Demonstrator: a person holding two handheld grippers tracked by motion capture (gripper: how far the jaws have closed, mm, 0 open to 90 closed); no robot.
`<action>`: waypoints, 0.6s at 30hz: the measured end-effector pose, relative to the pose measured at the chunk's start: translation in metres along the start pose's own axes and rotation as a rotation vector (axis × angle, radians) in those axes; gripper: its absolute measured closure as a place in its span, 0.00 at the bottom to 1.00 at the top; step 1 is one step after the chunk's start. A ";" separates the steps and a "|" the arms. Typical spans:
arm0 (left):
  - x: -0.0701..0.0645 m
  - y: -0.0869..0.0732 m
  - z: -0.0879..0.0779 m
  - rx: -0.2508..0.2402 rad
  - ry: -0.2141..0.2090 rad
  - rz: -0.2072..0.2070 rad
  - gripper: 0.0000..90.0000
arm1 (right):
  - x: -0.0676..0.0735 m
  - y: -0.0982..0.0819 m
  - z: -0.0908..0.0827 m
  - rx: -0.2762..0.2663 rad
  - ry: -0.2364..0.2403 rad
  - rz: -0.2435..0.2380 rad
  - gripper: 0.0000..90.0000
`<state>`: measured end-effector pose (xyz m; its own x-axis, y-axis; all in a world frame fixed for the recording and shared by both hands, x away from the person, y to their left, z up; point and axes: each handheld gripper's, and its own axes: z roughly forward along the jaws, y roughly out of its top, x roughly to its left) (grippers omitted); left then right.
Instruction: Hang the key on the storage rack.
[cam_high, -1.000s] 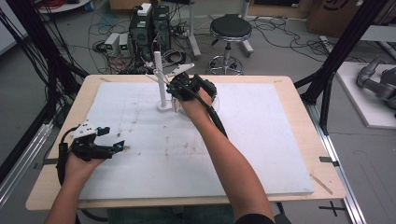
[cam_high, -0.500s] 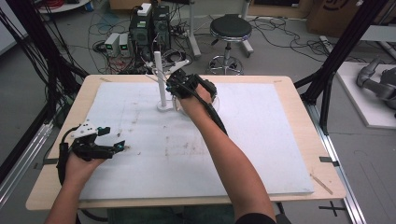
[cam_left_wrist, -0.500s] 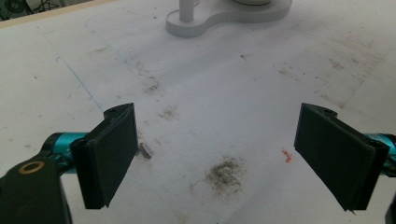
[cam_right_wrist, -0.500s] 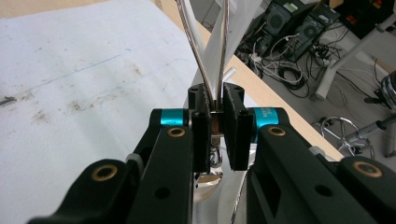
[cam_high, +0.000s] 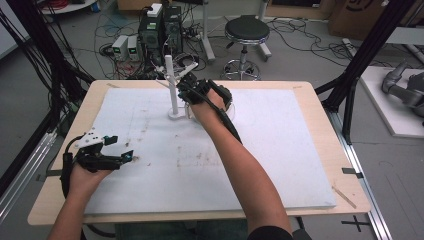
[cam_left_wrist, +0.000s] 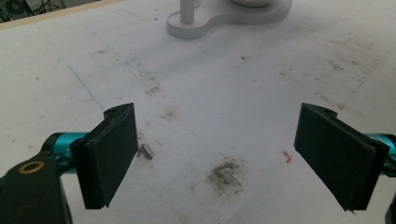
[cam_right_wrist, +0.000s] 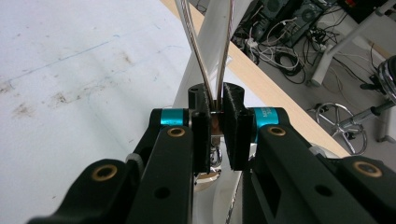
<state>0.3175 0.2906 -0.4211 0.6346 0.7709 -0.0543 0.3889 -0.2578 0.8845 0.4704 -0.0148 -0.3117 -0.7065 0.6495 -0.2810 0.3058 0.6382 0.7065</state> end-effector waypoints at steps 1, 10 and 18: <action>0.000 0.000 0.000 0.000 0.000 0.000 0.15 | 0.000 0.000 0.000 0.000 0.000 0.000 0.92; -0.001 0.000 0.001 0.001 0.002 0.002 0.15 | 0.007 0.002 -0.013 -0.066 -0.035 -0.024 0.66; -0.002 0.000 0.001 0.002 0.001 0.007 0.15 | 0.003 -0.013 -0.040 -0.061 -0.027 0.005 0.51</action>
<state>0.3173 0.2885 -0.4212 0.6368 0.7696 -0.0474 0.3854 -0.2644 0.8840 0.4380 -0.0378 -0.2958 -0.6871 0.6644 -0.2941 0.2697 0.6091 0.7458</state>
